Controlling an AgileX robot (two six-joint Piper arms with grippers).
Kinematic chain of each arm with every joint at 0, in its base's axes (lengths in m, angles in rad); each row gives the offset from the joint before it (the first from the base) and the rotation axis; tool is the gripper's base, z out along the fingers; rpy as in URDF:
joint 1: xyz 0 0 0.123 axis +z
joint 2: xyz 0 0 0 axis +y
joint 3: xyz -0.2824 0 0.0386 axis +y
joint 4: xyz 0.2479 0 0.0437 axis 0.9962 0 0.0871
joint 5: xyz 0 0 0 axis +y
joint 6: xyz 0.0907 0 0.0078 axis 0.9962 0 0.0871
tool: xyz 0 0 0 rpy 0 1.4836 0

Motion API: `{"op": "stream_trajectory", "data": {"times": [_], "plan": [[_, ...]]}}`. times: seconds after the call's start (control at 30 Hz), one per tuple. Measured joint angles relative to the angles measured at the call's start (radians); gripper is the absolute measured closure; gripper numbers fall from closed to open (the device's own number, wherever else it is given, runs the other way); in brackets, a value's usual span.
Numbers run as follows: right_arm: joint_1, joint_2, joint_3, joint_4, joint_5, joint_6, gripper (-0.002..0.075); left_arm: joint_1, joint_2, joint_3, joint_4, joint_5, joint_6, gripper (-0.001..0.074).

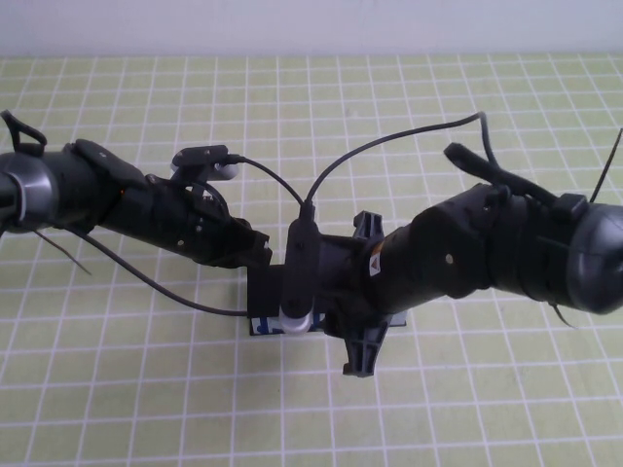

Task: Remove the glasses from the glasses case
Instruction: Pick up the glasses from the glasses case

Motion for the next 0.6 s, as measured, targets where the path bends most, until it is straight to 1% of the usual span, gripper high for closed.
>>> {"op": "stream_trajectory", "data": {"times": [0.47, 0.53, 0.6], "plan": [[0.000, 0.085, -0.013, -0.082, -0.105, -0.003, 0.0444, 0.000, 0.000, 0.000, 0.000, 0.022, 0.000, 0.0739], [0.000, 0.086, -0.013, -0.088, -0.112, -0.003, 0.0471, 0.000, 0.000, 0.000, 0.000, 0.024, 0.000, 0.0739], [0.000, 0.090, -0.013, -0.090, -0.120, -0.003, 0.0515, 0.000, 0.000, 0.000, 0.000, 0.026, 0.000, 0.0739]]}}
